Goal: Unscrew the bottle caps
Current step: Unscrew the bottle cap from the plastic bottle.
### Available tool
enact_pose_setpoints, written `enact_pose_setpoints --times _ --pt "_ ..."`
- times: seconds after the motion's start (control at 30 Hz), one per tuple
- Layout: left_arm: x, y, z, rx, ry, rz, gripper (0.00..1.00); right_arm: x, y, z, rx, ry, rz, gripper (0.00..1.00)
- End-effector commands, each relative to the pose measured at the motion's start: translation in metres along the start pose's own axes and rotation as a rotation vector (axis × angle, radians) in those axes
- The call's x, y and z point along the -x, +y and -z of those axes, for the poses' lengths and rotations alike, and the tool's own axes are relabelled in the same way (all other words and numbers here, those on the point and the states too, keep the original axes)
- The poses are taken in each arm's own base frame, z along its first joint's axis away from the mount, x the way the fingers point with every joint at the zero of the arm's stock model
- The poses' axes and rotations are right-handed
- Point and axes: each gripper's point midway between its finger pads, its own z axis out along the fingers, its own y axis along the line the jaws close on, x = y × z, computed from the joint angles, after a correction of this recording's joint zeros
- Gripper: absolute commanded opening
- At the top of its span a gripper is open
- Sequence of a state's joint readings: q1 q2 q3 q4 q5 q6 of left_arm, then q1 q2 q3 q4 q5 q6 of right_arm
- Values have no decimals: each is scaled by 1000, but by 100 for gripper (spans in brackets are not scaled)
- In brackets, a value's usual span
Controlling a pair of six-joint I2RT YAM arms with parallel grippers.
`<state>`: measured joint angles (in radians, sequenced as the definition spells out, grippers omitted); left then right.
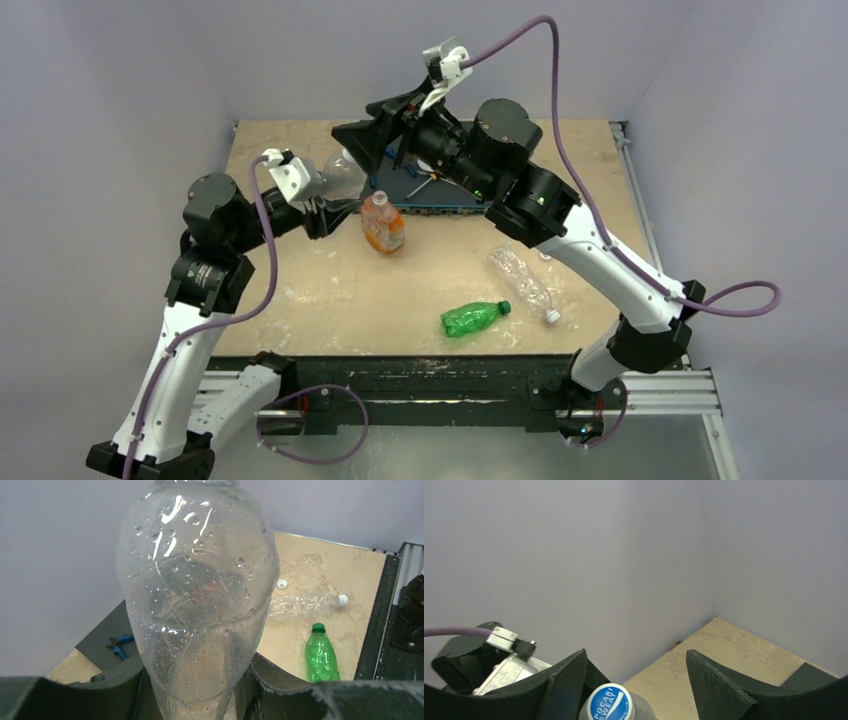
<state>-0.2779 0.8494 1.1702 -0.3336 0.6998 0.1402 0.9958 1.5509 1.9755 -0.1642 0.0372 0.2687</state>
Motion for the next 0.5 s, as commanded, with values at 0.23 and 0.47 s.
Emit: enact_pose_setpoints --times 0.23,0.47 --pt "4 17 1 88 -4 -21 6 3 -5 0 -40 -13 -21 63" --pt "7 24 -2 115 1 9 5 -11 -5 -4 -30 -2 -53 65"
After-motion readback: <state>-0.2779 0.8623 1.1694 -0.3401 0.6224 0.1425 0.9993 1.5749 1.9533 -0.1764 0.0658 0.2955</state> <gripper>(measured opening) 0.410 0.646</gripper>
